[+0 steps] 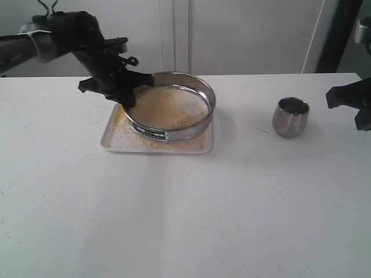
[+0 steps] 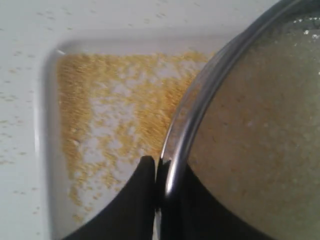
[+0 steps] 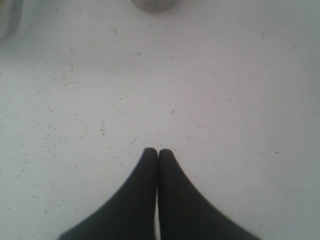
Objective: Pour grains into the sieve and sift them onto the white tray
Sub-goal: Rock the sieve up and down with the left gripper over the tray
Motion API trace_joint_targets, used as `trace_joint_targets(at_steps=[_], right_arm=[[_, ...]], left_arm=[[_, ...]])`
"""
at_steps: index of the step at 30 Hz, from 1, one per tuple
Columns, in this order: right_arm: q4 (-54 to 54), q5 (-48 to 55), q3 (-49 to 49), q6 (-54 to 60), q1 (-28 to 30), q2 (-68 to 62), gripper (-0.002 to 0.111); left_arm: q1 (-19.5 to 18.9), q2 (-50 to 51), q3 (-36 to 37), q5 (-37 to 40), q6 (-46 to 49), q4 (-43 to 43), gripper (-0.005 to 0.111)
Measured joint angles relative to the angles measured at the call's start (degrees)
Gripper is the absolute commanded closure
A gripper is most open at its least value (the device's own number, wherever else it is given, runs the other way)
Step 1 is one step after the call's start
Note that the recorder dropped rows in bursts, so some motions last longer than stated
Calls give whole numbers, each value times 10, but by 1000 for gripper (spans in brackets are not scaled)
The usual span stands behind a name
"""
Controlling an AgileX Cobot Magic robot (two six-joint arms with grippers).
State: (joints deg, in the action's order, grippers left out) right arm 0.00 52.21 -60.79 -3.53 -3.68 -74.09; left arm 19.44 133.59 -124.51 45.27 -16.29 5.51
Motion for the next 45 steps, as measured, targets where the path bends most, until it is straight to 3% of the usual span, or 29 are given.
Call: trace_joint_targets(at_steps=[7,10,13,16,19,23,26,29,33,37,40,45], right_arm=[[0,0,0,0,0,0,108],[0,0,0,0,0,0,108],[0,0,0,0,0,0,108],[0,0,0,0,0,0,108],[0,0,0,0,0,0,108],[0,0,0,0,0,0,108],[0,0,0,0,0,0,108],[0,0,0,0,0,0,108],[0,0,0,0,0,0,108],[0,0,0,0,0,0,108],[0,0,0,0,0,0,108],[0,0,0,0,0,0,108]], left_arm=[[-52,-11,0,6,-15,27,107],[-39,-1,0,-25,29,47,107],[-19,-1,0,-8,32,15,107],[-46,-4,0,14,4,32,107],[-60,0,0,4,41,83,107],[-22,9,0,-34,65,81,107],[-5,5,0,1,34,-3,107],[-37,-6,0,46,-28,-47,107],[-69,-11,0,10,-6,-19,107],[-16,0,0,-38,9,0,107],[0,0,0,-4,-7,-21,107],[-62,-5,0,34,-44,-3,107]])
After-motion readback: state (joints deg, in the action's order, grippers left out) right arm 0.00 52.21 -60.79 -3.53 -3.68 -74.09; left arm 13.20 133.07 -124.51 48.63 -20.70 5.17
